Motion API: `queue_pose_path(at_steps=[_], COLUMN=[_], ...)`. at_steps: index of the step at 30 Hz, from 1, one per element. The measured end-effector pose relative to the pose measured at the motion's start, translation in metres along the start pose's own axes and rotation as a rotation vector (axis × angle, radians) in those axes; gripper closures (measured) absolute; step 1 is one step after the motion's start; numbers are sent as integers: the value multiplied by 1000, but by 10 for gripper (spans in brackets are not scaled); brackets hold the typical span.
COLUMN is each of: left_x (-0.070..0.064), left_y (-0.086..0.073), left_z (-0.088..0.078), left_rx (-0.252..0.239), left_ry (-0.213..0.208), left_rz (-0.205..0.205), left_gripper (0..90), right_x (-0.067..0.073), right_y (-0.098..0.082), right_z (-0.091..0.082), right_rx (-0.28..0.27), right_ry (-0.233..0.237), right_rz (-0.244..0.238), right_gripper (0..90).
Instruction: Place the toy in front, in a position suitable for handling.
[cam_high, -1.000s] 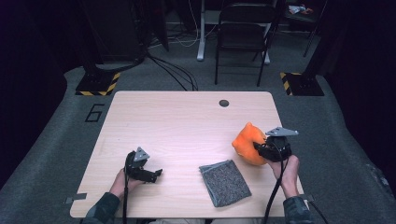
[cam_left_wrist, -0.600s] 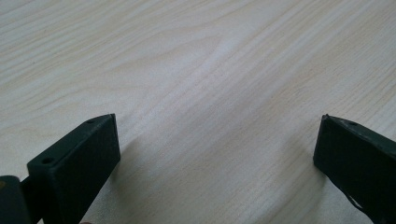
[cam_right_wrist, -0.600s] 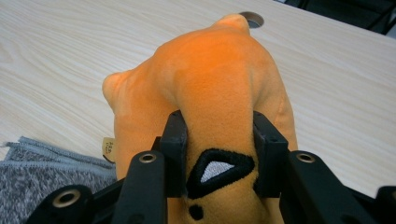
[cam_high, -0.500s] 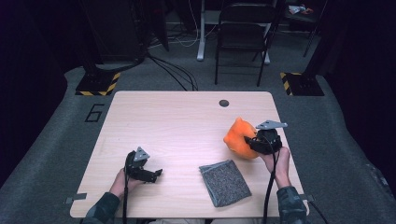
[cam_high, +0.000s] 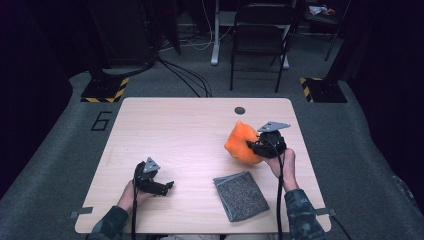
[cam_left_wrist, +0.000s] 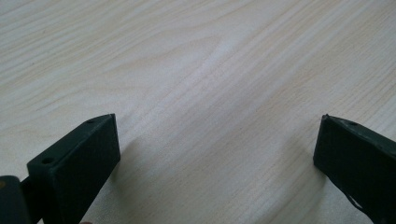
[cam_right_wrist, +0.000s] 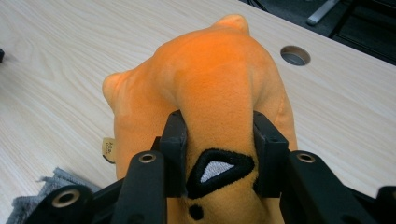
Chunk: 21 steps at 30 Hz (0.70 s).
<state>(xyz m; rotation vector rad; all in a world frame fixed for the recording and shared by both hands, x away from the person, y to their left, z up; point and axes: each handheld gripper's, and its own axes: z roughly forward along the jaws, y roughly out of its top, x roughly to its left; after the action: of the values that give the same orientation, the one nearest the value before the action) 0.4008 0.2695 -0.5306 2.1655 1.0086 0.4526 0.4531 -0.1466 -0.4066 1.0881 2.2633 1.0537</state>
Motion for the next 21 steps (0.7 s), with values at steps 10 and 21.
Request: queue_pose_path(at_steps=[10, 21], left_x=[0, 0], left_y=[0, 0], left_z=[0, 0], left_rx=[1, 0], left_ry=[0, 0], left_rz=[2, 0], left_gripper=[0, 0], right_x=[16, 30], right_y=[15, 25], right_z=[16, 34], right_rx=[-1, 7], right_ry=[60, 109], right_rz=[-52, -99], right_gripper=[620, 613])
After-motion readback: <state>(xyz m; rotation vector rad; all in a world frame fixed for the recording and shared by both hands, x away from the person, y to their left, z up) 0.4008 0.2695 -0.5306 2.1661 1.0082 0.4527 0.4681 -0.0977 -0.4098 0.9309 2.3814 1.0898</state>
